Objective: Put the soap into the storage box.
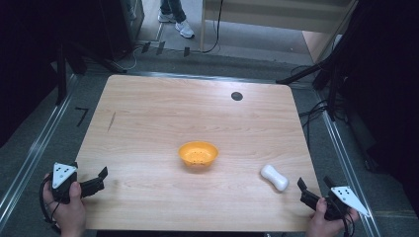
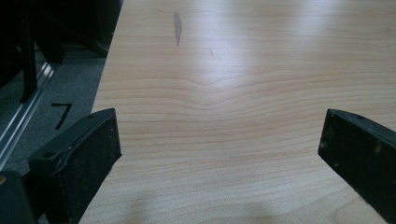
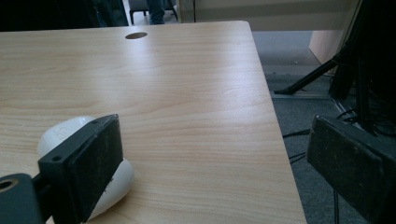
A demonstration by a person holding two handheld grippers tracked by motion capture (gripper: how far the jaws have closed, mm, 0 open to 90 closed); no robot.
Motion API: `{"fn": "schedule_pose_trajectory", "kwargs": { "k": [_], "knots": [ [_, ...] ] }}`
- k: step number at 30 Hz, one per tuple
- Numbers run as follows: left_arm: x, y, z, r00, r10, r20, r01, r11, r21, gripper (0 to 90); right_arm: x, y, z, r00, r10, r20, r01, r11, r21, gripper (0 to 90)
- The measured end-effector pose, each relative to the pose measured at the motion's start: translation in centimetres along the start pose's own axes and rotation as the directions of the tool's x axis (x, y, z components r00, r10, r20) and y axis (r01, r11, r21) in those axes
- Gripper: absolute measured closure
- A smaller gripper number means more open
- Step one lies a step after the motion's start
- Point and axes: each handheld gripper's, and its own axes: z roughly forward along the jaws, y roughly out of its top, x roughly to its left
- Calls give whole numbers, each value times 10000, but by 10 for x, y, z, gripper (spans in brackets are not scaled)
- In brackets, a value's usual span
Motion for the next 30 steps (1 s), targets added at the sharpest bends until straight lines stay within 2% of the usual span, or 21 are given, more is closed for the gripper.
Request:
{"fn": "schedule_pose_trajectory", "kwargs": {
  "k": [2,3,5,8,10,11,15,16,17,19,22,23,30],
  "knots": [
    [0,0,0,10000,-15,5,15,10000,15,0,0,0,0,10000,4,4,-4,10000,58,59],
    [0,0,0,10000,-19,30,19,10000,-13,0,0,1,1,9999,-75,-112,78,9996,256,83],
    [0,0,0,10000,-59,32,60,10000,-37,0,0,1,2,9999,-104,-122,109,9989,466,86],
    [0,0,0,10000,-52,38,52,10000,-32,0,-1,3,4,9991,-164,-392,197,9962,846,93],
    [0,0,0,10000,-39,44,39,10000,-10,0,0,6,4,9972,-564,-481,615,9918,1119,120],
    [0,0,0,10000,-37,33,37,10000,-19,0,2,9,4,9948,-894,-486,952,9862,1351,130],
    [0,0,0,10000,-24,27,24,10000,4,0,2,13,4,9920,-1120,-590,1200,9805,1556,130],
    [0,0,0,10000,-42,24,42,10000,2,0,3,17,5,9881,-1373,-698,1478,9729,1778,135],
    [0,0,0,10000,-42,24,42,10000,2,0,3,17,5,9881,-1373,-698,1478,9729,1778,135],
    [0,0,0,10000,-64,22,64,10000,-6,0,3,21,6,9845,-1462,-969,1631,9665,1981,143],
    [0,0,0,10000,-52,28,52,10000,4,0,5,29,9,9759,-1788,-1251,2048,9483,2424,143],
    [0,0,0,10000,-48,26,48,10000,6,0,5,29,9,9759,-1788,-1251,2048,9483,2424,143],
    [1,0,0,9999,-114,46,114,9999,-68,0,8,45,17,9557,-2319,-1814,2800,9063,3165,154]
  ]
}}
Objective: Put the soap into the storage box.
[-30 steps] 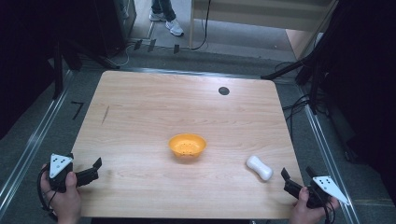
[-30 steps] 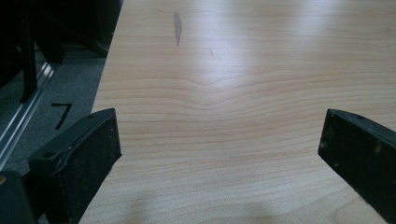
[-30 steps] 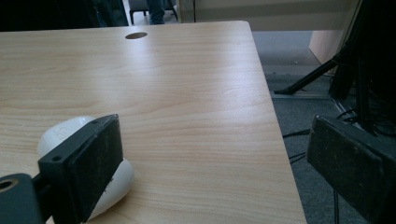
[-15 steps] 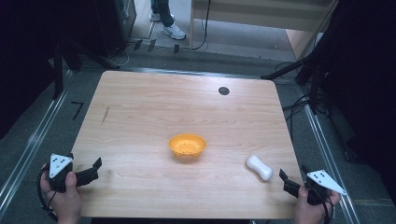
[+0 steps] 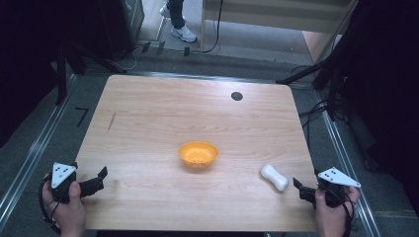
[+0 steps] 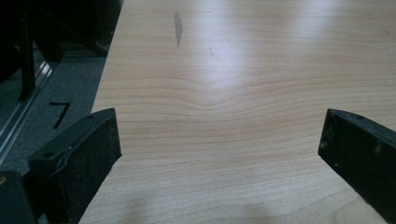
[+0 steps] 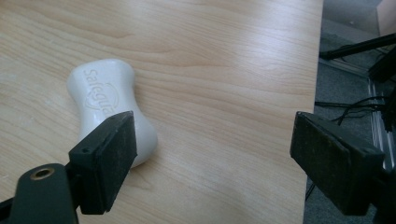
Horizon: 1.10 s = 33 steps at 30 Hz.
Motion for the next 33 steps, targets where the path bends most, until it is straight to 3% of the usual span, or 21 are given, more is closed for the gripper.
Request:
{"fn": "schedule_pose_trajectory", "kwargs": {
  "k": [9,18,21,27,28,30,33],
  "knots": [
    [1,0,0,10000,-67,28,66,10000,12,0,-1,18,5,9978,-539,-375,573,9939,941,161],
    [1,0,0,9999,-97,47,97,9999,29,0,4,33,16,9870,-1218,-1045,1404,9707,1952,178],
    [2,0,0,9999,-102,51,102,9999,14,0,7,40,20,9800,-1524,-1280,1798,9538,2408,178],
    [2,0,0,9999,-113,47,113,9999,15,0,11,49,25,9705,-1812,-1590,2209,9327,2852,177],
    [2,0,0,9999,-117,48,117,9999,-5,0,12,52,27,9678,-1907,-1644,2333,9249,3002,177],
    [2,0,0,9999,-127,54,127,9999,14,0,13,53,28,9671,-1899,-1695,2353,9210,3105,176],
    [2,0,0,9999,-121,52,121,9999,19,0,16,57,34,9581,-2084,-1965,2674,8966,3529,168]
  ]
}}
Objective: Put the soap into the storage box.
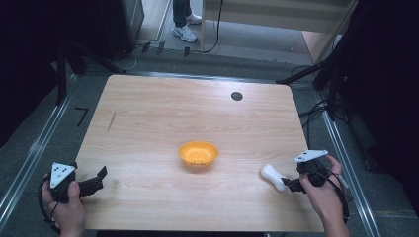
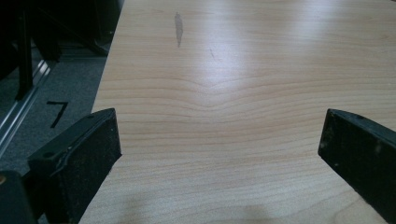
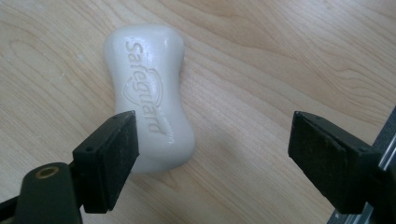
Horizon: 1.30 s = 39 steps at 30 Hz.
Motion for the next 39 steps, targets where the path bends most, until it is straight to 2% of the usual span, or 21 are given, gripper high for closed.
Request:
{"fn": "schedule_pose_trajectory", "kwargs": {
  "k": [5,12,17,22,27,34,39],
  "knots": [
    [0,0,0,10000,-1,10,1,10000,0,0,2,8,5,9997,-182,-186,192,9985,506,158],
    [0,0,0,10000,-2,10,2,10000,3,0,4,17,9,9984,-520,-222,538,9948,861,135],
    [0,0,0,10000,-14,17,14,10000,-4,0,5,22,10,9982,-546,-249,568,9934,994,133],
    [0,0,0,10000,-23,9,23,10000,3,0,6,26,13,9963,-830,-240,855,9872,1349,127],
    [1,0,0,10000,-86,10,86,9999,-55,0,9,32,17,9952,-925,-312,966,9798,1749,86],
    [0,0,0,10000,1,-19,-1,10000,0,0,12,37,21,9923,-1014,-719,1136,9743,1944,78],
    [0,0,0,10000,43,-22,-43,10000,13,0,17,43,26,9920,-949,-827,1104,9716,2093,96]
  ]
}}
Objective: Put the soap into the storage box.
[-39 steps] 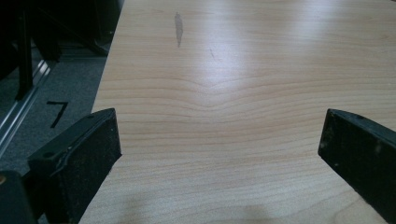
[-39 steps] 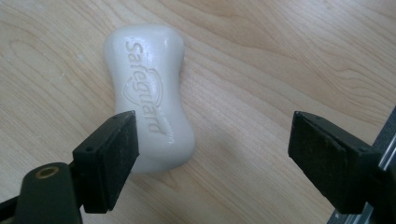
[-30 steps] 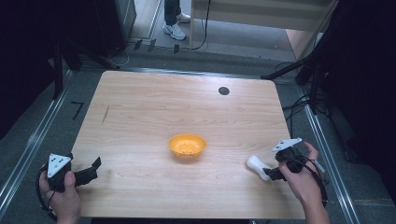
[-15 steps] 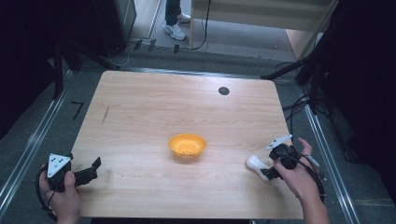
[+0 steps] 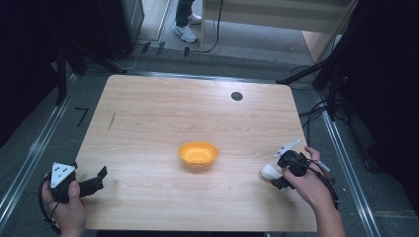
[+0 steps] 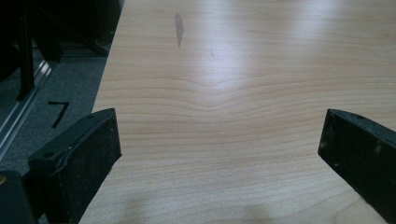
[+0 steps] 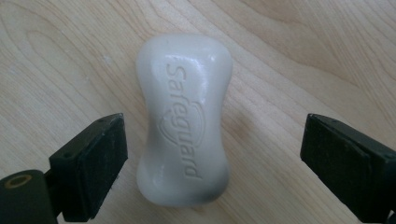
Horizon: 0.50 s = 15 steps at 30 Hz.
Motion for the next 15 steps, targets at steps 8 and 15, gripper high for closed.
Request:
{"fn": "schedule_pose_trajectory", "kwargs": {
  "k": [8,15],
  "knots": [
    [0,0,0,10000,-13,6,13,10000,-7,0,1,5,8,9997,231,-59,-230,9996,176,168],
    [0,0,0,10000,-48,8,48,10000,-15,0,5,8,16,9990,259,-377,-241,9985,486,261]
  ]
}}
